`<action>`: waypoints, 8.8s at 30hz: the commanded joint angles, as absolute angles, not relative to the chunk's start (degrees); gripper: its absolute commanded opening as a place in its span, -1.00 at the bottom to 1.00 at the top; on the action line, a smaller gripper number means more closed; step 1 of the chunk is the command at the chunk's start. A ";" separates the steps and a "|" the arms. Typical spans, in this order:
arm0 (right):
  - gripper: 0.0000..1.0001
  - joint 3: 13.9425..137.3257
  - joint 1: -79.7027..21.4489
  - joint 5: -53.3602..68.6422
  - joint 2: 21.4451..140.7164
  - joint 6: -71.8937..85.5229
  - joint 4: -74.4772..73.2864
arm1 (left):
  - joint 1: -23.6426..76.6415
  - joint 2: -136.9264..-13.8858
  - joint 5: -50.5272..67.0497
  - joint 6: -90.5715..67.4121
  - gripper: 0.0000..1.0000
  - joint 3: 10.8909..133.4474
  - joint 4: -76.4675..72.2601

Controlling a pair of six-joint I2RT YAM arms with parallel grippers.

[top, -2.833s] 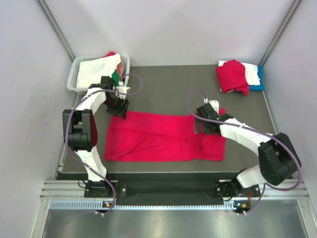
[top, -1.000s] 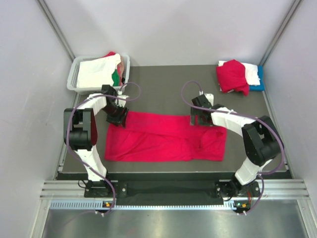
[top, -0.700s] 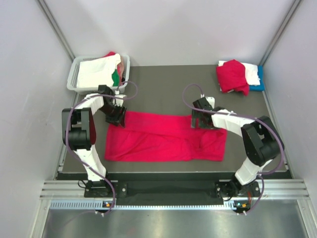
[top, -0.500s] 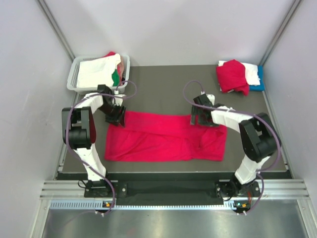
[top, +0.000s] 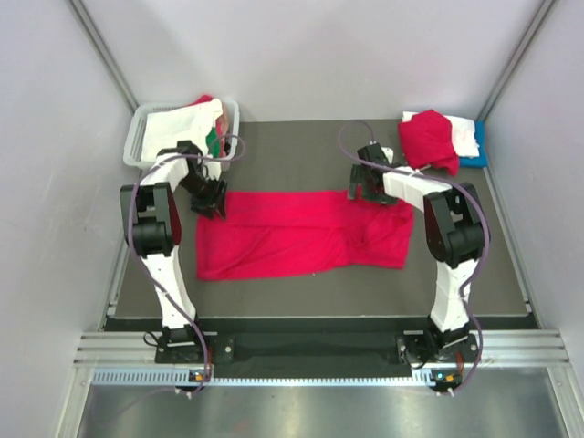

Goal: Fold and stack the t-shirts
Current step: Fold the tshirt

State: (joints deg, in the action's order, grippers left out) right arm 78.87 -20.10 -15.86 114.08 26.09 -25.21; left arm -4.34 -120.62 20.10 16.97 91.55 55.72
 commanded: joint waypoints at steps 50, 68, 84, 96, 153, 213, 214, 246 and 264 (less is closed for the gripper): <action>0.99 41.31 -38.06 -19.43 73.12 32.69 -34.02 | -7.12 -88.51 15.47 30.06 0.19 59.16 53.18; 0.99 38.85 -33.40 -24.09 74.17 37.53 -27.87 | -9.14 -83.32 17.84 23.64 0.14 48.95 37.00; 0.99 35.78 -33.92 -19.95 78.84 40.96 -23.73 | -10.11 -84.55 18.11 24.17 0.13 50.53 37.35; -1.00 41.03 -34.89 -21.44 77.61 39.03 -25.66 | -10.55 -83.85 16.96 25.40 0.14 51.07 38.23; -0.15 61.44 -30.40 -24.70 85.88 28.13 -30.32 | -11.43 -81.74 18.19 29.18 0.16 58.97 46.49; -0.10 51.94 -38.85 -13.89 90.70 31.90 -20.65 | -7.91 -84.73 19.07 34.45 -1.00 49.66 52.30; -0.10 51.77 -38.85 -14.15 90.44 31.99 -20.74 | -7.82 -84.38 18.99 34.45 -1.00 49.48 52.21; -0.12 47.38 -43.51 -16.69 84.20 34.28 -28.31 | -8.09 -77.61 20.21 35.95 -1.00 48.60 50.97; -0.04 50.98 -43.42 -22.14 84.03 31.46 -30.85 | -8.61 -77.26 20.65 36.39 -1.00 47.90 51.33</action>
